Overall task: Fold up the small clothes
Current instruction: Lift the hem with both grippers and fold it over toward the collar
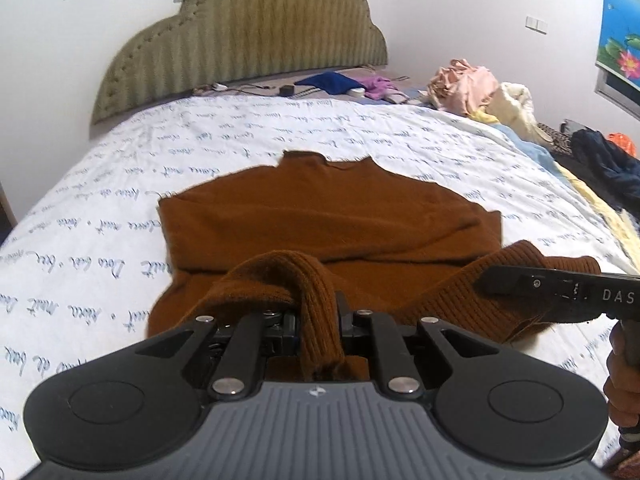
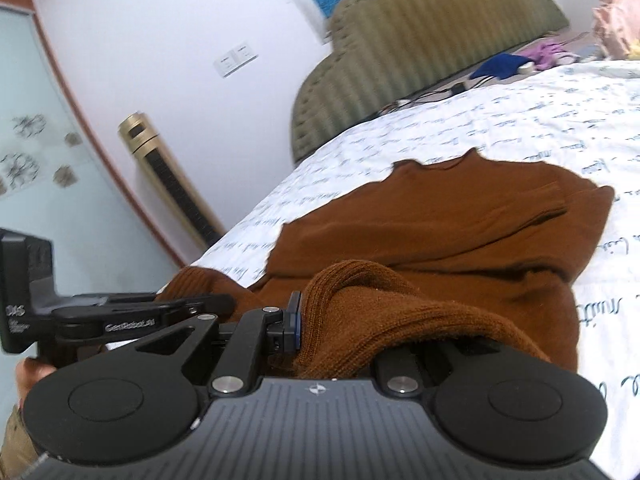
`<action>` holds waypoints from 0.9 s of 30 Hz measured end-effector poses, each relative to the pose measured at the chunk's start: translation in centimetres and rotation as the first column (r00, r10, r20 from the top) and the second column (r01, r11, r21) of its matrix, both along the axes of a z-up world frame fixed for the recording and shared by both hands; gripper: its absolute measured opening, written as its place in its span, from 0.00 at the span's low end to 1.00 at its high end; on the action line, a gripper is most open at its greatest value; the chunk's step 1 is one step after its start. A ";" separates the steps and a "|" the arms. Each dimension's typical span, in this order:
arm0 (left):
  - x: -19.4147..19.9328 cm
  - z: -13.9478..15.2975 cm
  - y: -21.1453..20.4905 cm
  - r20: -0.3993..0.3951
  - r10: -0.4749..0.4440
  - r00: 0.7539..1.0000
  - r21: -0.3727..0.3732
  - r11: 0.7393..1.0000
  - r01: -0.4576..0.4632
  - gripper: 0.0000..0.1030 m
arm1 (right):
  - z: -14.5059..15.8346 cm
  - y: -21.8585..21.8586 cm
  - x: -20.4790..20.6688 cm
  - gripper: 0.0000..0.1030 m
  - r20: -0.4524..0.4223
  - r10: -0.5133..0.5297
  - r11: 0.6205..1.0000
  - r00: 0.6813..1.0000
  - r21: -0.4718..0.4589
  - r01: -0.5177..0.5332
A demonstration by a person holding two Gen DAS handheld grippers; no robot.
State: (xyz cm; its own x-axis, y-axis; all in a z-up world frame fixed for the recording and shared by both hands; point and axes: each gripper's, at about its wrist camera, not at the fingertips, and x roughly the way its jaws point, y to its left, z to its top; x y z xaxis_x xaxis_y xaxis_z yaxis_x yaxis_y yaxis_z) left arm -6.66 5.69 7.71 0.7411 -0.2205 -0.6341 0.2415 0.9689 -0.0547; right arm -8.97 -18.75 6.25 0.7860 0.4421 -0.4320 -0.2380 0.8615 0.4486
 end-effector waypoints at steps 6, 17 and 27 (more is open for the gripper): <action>1.3 0.3 -0.4 0.007 0.019 1.000 -0.006 1.000 -0.019 0.13 | -1.3 -0.6 1.5 0.19 -0.006 -0.055 0.998 0.998 0.010 0.055; 2.9 0.6 -1.1 0.038 0.054 0.998 0.044 0.998 -0.055 0.14 | -0.8 -1.3 2.4 0.19 0.017 -0.081 0.997 0.997 0.019 0.081; 4.0 1.2 -1.3 0.079 0.078 0.994 0.075 0.994 -0.084 0.14 | 0.1 -1.7 3.2 0.19 0.050 -0.108 0.994 0.993 0.024 0.106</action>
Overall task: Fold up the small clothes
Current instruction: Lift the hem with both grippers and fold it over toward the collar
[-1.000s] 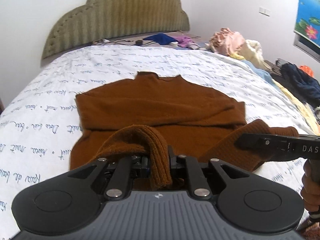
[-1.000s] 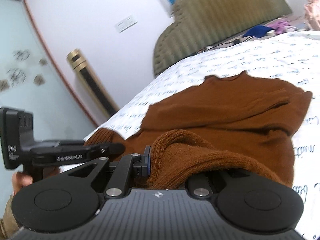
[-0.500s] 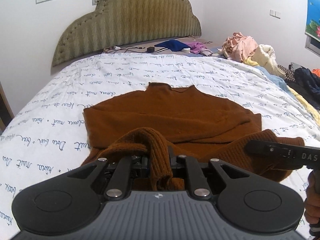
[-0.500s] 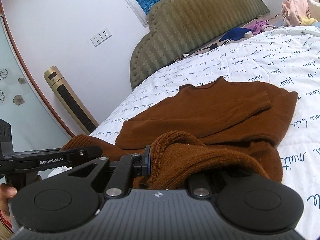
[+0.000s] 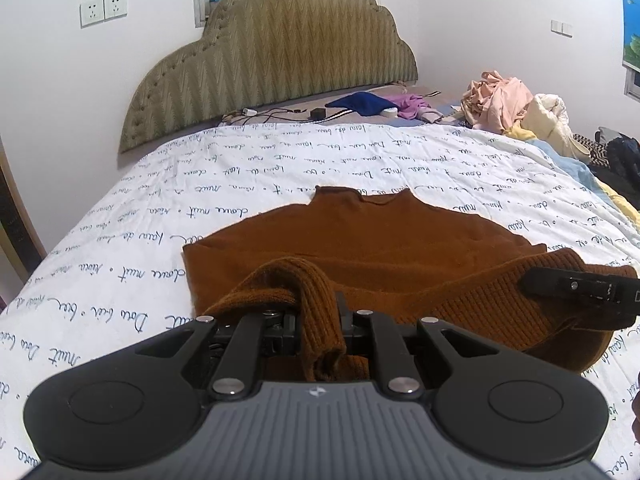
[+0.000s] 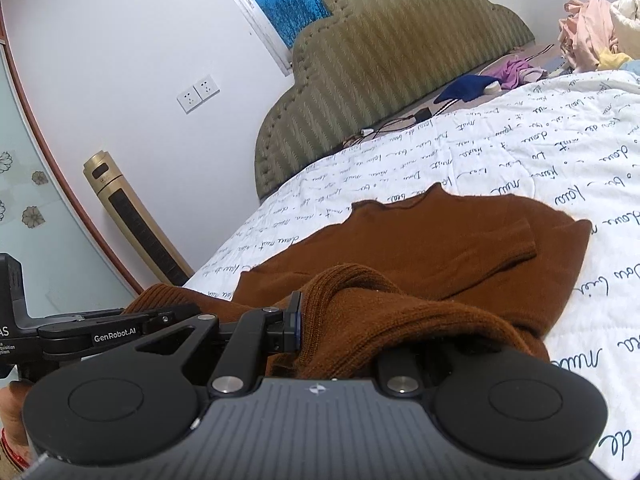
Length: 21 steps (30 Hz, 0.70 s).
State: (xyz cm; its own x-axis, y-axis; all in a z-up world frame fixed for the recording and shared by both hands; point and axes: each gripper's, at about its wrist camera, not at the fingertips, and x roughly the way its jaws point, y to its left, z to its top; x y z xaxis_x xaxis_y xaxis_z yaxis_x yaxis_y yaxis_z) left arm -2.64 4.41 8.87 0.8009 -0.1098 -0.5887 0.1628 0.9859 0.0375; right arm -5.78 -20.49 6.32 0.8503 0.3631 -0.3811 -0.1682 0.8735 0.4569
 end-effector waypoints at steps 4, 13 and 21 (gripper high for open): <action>0.1 0.5 0.1 0.025 0.003 1.000 0.007 1.000 -0.003 0.14 | 0.6 0.1 -0.3 0.19 0.026 -0.005 1.000 1.000 0.004 0.005; 2.7 1.8 -0.1 0.068 0.013 0.998 0.014 1.000 -0.014 0.14 | 2.5 0.3 1.3 0.19 0.066 -0.013 1.000 0.998 -0.023 0.015; 7.3 1.7 -0.1 0.056 0.035 0.998 0.033 0.999 -0.037 0.14 | 1.3 -1.5 6.0 0.19 0.003 -0.044 0.998 0.999 0.055 0.044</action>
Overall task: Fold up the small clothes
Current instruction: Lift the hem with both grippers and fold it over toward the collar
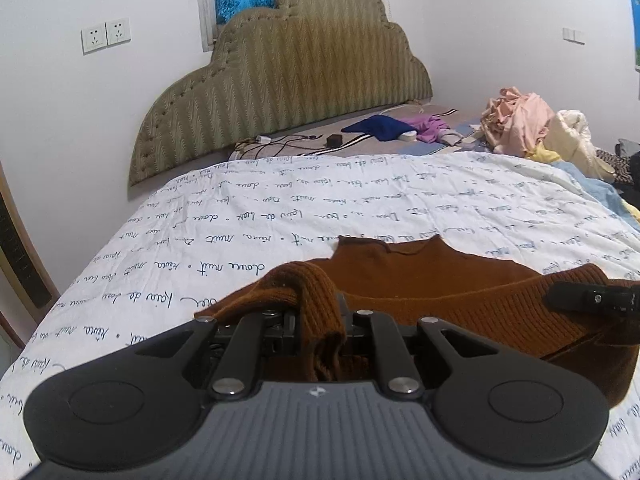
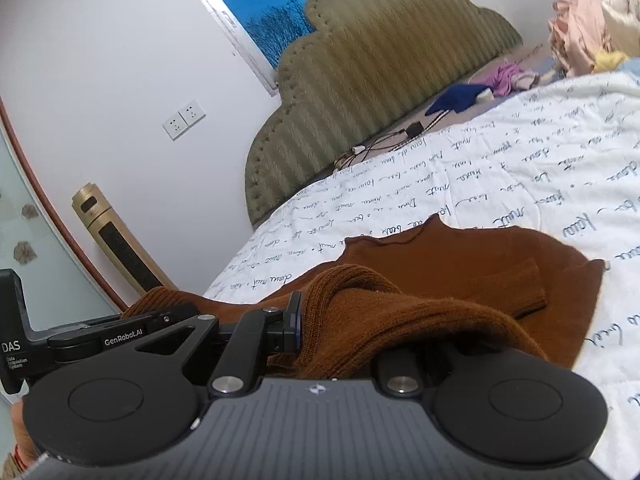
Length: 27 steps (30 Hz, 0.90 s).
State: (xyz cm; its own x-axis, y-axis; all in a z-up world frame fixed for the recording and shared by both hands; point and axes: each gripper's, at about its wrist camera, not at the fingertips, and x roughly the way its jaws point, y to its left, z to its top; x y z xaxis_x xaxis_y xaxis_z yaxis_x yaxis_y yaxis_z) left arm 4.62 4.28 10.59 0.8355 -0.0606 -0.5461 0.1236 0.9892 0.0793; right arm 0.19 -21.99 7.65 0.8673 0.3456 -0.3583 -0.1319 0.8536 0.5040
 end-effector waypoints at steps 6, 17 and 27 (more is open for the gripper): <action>3.3 -1.9 -0.2 -0.043 0.031 0.999 0.039 0.999 -0.030 0.14 | -1.7 -0.8 4.1 0.19 -0.076 0.005 0.999 0.997 0.035 -0.002; 8.5 -5.7 0.0 -0.127 0.104 0.986 0.051 0.994 -0.098 0.14 | -5.5 -2.2 10.0 0.20 -0.207 -0.009 0.995 0.978 0.100 0.030; 11.8 -8.4 0.0 -0.206 0.108 0.972 0.064 0.993 -0.097 0.16 | -8.0 -4.0 12.5 0.30 -0.286 -0.008 0.986 0.958 0.155 0.055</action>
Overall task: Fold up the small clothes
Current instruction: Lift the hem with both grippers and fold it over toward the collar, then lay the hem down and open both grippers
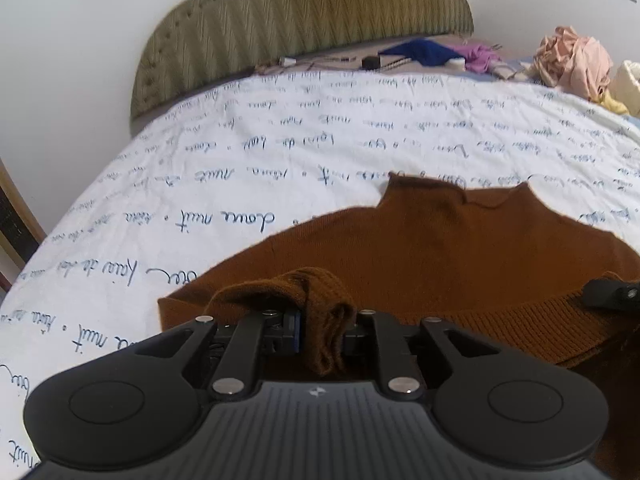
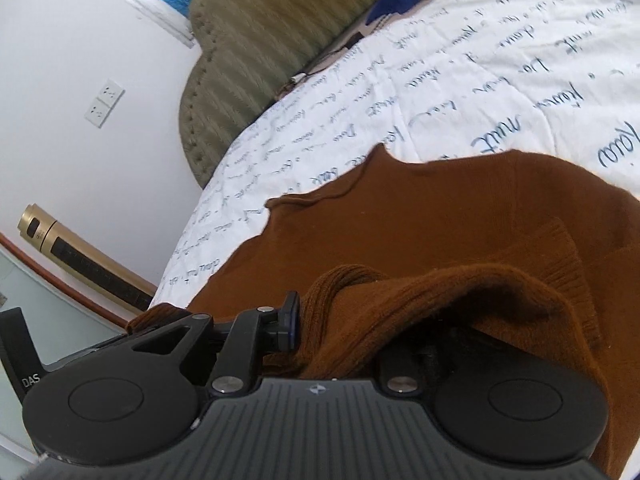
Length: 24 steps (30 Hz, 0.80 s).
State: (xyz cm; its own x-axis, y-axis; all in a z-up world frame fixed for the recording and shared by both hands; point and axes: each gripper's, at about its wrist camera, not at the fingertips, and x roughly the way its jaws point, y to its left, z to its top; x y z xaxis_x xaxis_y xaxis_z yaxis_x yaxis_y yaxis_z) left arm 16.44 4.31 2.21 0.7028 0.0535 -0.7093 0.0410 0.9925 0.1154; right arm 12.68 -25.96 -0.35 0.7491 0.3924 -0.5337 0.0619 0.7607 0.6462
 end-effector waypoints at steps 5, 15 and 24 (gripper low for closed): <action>0.8 -0.4 1.0 -0.041 -0.005 0.999 -0.055 0.999 0.003 0.17 | -1.2 -2.3 0.1 0.33 -0.020 -0.044 0.991 0.999 0.124 0.046; 3.0 -0.4 4.8 -0.150 0.043 0.988 -0.314 0.945 -0.089 0.25 | -1.6 -4.6 0.5 0.41 -0.016 -0.109 0.972 0.994 0.209 0.110; 3.3 -0.1 6.1 -0.153 0.084 0.985 -0.381 0.914 -0.137 0.32 | -1.4 -5.6 0.2 0.52 -0.003 -0.176 0.966 0.984 0.191 0.173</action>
